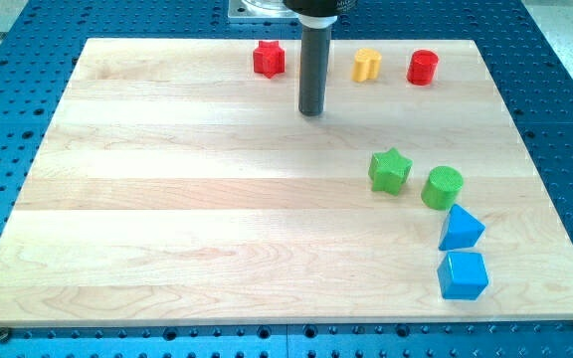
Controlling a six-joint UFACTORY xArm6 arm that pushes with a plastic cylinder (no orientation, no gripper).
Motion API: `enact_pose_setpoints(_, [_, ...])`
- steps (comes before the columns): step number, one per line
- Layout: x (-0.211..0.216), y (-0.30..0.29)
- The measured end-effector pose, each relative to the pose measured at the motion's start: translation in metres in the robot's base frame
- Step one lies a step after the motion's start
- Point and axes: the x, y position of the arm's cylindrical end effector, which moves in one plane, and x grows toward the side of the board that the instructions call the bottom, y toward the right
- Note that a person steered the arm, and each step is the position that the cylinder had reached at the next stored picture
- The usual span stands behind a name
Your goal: Place the green blocks parallel to each other
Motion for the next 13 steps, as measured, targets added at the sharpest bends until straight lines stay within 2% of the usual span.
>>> enact_pose_setpoints(2, [0.000, -0.017])
enact_pose_setpoints(3, [0.018, 0.001])
enact_pose_setpoints(4, [0.041, 0.060])
enact_pose_setpoints(5, [0.043, 0.068])
enact_pose_setpoints(6, [0.049, 0.139])
enact_pose_setpoints(7, [0.087, 0.192])
enact_pose_setpoints(8, [0.158, 0.216])
enact_pose_setpoints(9, [0.163, 0.136])
enact_pose_setpoints(10, [0.143, 0.115])
enact_pose_setpoints(11, [0.162, 0.139])
enact_pose_setpoints(12, [0.137, 0.136])
enact_pose_setpoints(13, [0.120, 0.081])
